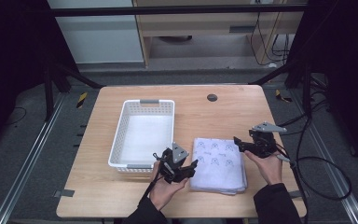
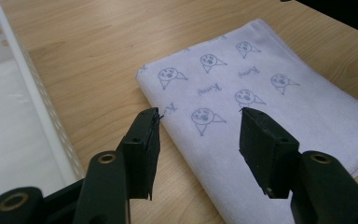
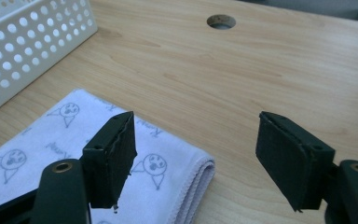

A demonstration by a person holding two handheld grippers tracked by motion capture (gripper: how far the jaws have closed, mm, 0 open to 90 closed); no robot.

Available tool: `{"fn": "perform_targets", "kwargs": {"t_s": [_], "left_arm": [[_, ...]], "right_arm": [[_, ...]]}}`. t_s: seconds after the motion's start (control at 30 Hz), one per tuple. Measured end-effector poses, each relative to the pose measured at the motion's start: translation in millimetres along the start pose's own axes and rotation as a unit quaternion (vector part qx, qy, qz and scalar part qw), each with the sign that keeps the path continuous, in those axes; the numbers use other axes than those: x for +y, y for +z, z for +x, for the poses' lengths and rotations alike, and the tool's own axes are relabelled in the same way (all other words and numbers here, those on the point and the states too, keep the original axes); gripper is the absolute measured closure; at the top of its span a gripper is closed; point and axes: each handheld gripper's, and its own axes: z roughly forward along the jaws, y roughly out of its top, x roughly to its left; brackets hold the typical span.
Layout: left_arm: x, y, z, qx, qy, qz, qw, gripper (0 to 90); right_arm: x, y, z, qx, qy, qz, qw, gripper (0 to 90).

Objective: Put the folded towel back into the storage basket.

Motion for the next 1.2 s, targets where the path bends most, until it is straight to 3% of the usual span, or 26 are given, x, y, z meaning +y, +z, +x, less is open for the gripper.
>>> {"fn": "perform_targets", "kwargs": {"t_s": [0.4,0.77,0.93,1.03,1.2], "left_arm": [[-7.9,16.1,-8.1,-0.006,-0.005,0.024,0.9997,48.3],[-18.3,28.6,-12.1,0.008,-0.009,0.039,0.9992,49.2],[-21.7,31.8,-17.8,0.016,0.002,0.045,0.9989,48.7],[-24.3,35.2,-18.9,0.012,-0.005,0.052,0.9986,48.3],[-27.2,39.1,-19.7,0.011,-0.018,0.056,0.9982,47.7]], "right_arm": [[-15.4,10.9,-1.7,0.001,0.004,0.028,0.9996,30.7],[-29.4,20.2,-2.1,0.004,0.007,0.053,0.9986,32.1],[-36.6,26.4,-2.3,0.003,0.008,0.068,0.9976,32.9],[-40.4,29.0,-2.7,0.007,0.004,0.075,0.9972,33.2],[-42.9,30.5,-2.7,0.013,0.016,0.076,0.9969,33.5]]}}
